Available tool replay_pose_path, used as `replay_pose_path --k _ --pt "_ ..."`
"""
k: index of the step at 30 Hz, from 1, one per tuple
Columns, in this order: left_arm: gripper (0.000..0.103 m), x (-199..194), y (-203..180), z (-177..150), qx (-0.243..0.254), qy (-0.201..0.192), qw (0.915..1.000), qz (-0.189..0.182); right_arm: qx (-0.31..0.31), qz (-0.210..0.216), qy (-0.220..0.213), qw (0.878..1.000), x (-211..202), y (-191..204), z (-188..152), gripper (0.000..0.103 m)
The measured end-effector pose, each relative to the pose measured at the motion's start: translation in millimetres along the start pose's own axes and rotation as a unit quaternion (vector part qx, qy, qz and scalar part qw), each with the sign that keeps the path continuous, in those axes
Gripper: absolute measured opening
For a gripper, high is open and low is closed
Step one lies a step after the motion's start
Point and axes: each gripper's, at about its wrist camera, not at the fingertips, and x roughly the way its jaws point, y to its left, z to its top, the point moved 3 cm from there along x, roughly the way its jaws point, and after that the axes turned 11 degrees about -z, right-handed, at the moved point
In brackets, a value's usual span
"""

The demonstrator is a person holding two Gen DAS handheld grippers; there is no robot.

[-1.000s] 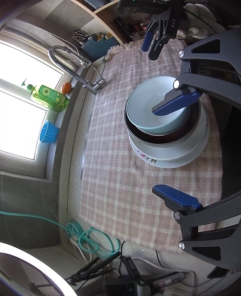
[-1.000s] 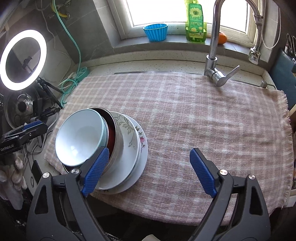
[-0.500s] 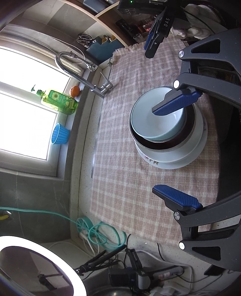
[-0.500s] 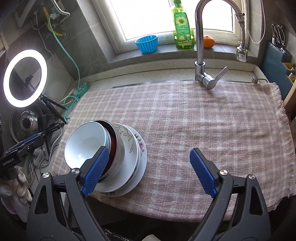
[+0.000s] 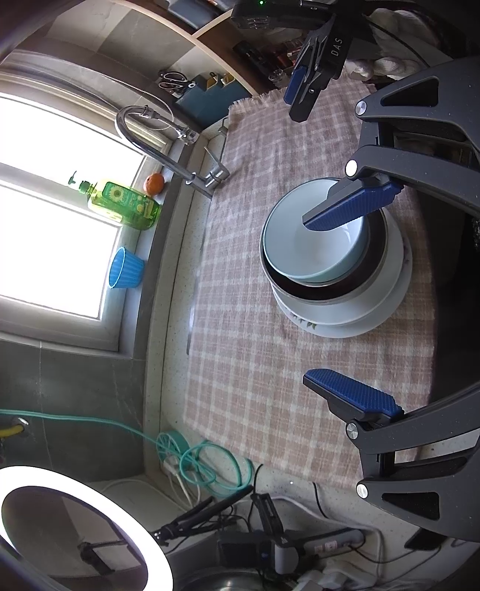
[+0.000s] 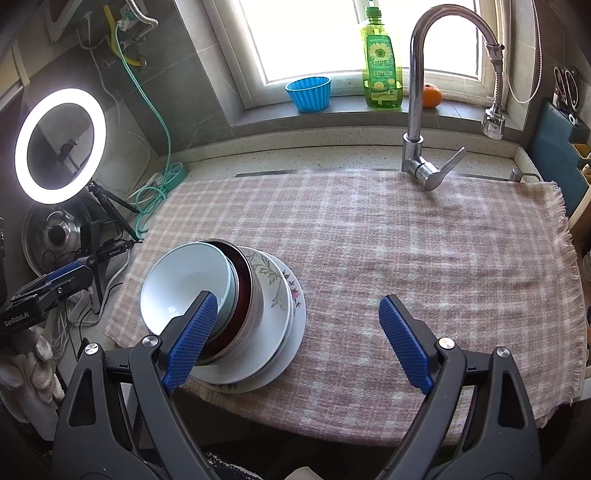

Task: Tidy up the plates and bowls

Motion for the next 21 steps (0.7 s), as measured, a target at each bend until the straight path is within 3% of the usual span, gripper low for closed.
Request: replay_pose_path --k 21 --pt "0.077 1.4 -2.2 1.5 0.008 0.004 1.0000 -0.002 0.007 0.001 0.001 1.000 0.7 -1.1 -1.0 0.091"
